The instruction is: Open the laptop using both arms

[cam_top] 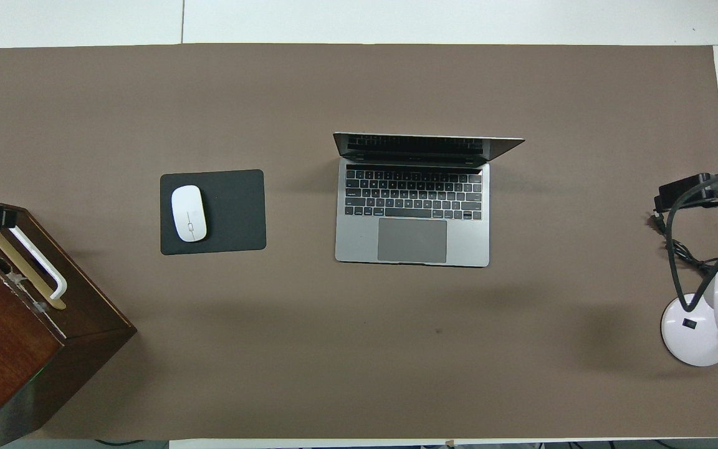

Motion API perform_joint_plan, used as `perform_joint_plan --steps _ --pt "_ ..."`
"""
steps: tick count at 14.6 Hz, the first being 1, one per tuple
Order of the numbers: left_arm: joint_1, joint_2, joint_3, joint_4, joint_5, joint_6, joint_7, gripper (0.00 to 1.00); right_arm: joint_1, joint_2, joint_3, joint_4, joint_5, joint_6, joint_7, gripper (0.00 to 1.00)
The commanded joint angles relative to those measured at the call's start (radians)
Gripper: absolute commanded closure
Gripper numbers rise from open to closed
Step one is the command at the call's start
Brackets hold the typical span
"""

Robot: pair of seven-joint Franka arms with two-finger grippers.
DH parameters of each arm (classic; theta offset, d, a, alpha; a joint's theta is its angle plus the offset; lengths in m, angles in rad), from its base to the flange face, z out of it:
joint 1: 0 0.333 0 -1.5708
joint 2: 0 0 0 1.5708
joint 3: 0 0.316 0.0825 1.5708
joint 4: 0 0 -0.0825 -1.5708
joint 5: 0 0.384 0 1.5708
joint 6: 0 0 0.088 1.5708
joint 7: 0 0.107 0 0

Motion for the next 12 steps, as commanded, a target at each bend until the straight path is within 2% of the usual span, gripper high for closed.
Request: perform_joint_plan --steps 1,5,12 --pt "-0.063 0.024 0.004 0.022 0.023 -0.040 -0.080 0.00 -0.002 -0.022 0.007 -0.025 0.024 0.014 0.011 0.00" --pt "-0.069 0.038 0.002 0.033 0.076 -0.065 -0.076 0.00 -0.011 -0.022 0.005 -0.028 0.025 0.012 0.008 0.00" --pt "-0.068 0.038 0.002 0.033 0.090 -0.054 -0.073 0.00 -0.002 -0.020 0.007 -0.026 0.027 0.015 0.009 0.00"
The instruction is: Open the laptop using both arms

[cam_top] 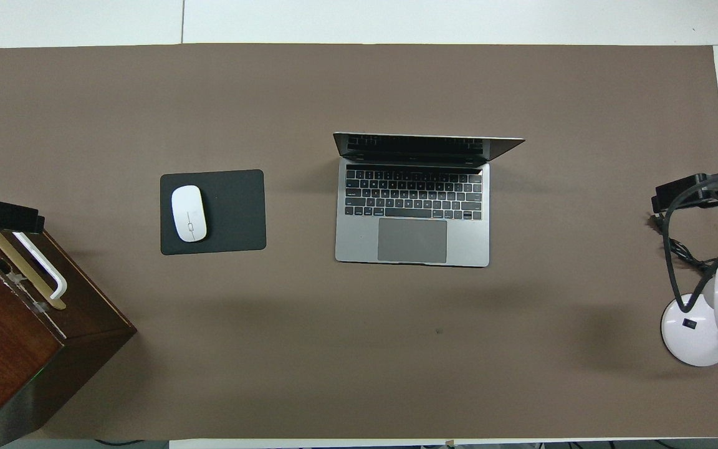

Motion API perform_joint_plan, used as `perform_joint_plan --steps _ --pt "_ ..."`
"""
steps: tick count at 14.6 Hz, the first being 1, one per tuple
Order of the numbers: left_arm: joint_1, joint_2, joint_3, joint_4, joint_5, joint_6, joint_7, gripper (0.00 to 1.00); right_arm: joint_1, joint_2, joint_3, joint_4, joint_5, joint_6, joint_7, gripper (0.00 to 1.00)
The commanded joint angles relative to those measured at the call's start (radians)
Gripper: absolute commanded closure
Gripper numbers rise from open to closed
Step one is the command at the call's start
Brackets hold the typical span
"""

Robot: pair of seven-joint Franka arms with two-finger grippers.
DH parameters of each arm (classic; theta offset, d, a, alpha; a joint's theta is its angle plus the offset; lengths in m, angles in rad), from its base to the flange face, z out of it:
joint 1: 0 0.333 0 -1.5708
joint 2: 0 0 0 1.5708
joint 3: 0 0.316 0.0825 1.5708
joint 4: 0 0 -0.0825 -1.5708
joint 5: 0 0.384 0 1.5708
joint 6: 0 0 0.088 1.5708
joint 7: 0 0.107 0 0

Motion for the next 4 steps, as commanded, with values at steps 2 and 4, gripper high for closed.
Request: perform_joint_plan --steps 2,4 --pt "-0.009 0.018 0.002 0.032 0.022 -0.026 -0.007 0.00 0.002 -0.020 0.003 -0.026 0.027 0.015 0.011 0.00" --pt "-0.009 0.018 0.002 0.032 0.019 -0.026 -0.007 0.00 0.002 -0.020 0.004 -0.026 0.027 0.015 0.015 0.00"
